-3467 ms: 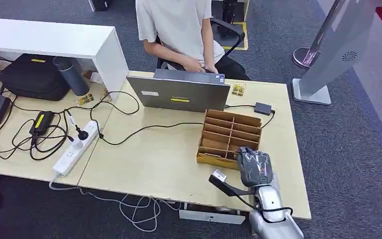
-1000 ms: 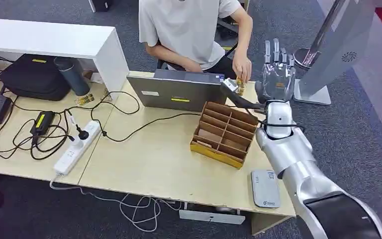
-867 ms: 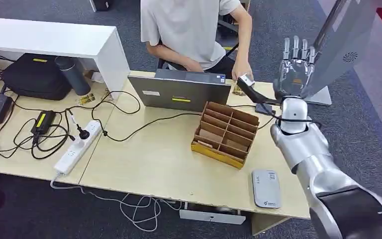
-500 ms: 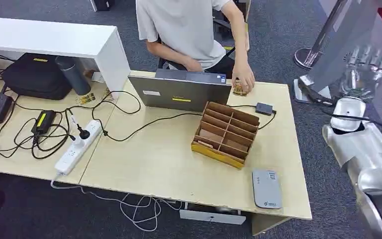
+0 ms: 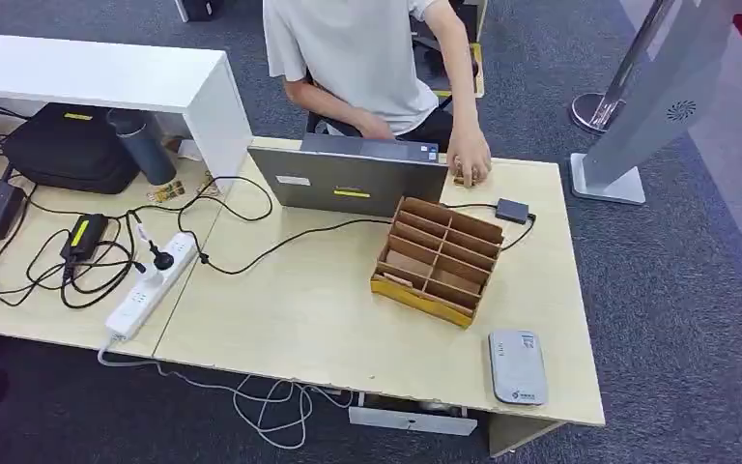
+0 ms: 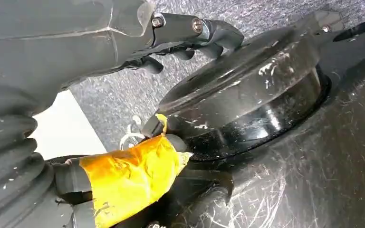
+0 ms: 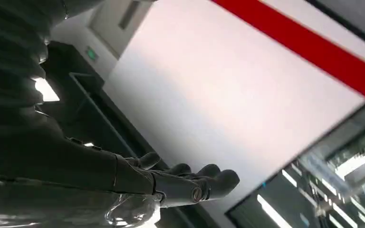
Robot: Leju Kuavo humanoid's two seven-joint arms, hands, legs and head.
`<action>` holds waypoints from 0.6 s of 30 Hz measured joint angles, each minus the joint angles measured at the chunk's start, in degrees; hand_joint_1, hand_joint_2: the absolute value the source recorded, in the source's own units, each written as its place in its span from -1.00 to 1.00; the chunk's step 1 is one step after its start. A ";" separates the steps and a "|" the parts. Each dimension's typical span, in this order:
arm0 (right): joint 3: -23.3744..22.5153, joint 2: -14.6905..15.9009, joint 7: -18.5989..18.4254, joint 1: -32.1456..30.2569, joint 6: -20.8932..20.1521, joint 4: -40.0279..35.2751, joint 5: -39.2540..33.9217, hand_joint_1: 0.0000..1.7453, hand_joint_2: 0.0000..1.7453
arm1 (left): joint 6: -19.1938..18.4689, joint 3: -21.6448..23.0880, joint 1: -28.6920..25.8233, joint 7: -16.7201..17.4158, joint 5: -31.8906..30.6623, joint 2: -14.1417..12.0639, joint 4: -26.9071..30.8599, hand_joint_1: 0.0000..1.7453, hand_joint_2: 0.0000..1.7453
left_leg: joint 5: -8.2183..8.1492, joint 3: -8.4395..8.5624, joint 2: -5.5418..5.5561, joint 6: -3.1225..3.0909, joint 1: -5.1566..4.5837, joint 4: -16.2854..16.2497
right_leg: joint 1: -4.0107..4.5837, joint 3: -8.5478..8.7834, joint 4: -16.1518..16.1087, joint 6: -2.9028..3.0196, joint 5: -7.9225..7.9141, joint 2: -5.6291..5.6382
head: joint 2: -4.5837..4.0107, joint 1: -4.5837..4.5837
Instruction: Pass the card to the sensor for recognition and then transmit it.
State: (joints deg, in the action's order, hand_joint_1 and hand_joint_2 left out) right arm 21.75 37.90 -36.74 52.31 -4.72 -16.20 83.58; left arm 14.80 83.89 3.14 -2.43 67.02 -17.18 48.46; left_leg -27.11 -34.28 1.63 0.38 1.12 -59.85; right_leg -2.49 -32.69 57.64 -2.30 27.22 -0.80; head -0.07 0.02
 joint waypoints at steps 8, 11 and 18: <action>-9.80 2.78 -0.17 -9.53 -11.95 1.47 -8.51 -1.00 -1.00 | -1.62 0.00 0.92 1.27 -5.95 0.20 -1.23 -1.00 1.00 | -0.01 0.00 0.04 -0.01 0.02 0.01 | 0.02 0.01 -0.01 -0.05 0.04 -0.06 | 0.00 -0.02; -15.03 3.26 -0.04 -15.05 -13.93 1.88 -12.17 -1.00 -1.00 | -3.52 0.00 1.15 1.29 -8.66 0.20 -2.38 -1.00 1.00 | -0.04 -0.01 0.05 -0.02 0.01 0.03 | 0.02 0.05 -0.01 -0.05 0.05 -0.09 | 0.00 0.00; -25.53 2.24 1.44 -28.62 -16.70 2.34 -18.51 -1.00 -1.00 | -6.49 0.00 1.46 1.20 -13.77 -0.04 -4.18 -1.00 1.00 | -0.10 -0.02 0.07 -0.07 0.01 0.11 | 0.02 0.06 -0.01 -0.06 0.15 -0.15 | 0.00 0.00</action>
State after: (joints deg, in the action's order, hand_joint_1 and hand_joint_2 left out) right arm -3.77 40.13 -35.30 23.69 -21.42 -13.86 65.07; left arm 8.31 83.89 4.60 -1.22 53.25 -17.22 44.28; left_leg -27.20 -34.30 1.70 0.31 1.13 -59.74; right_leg -2.47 -32.63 57.63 -2.36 27.37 -0.95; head -0.07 0.02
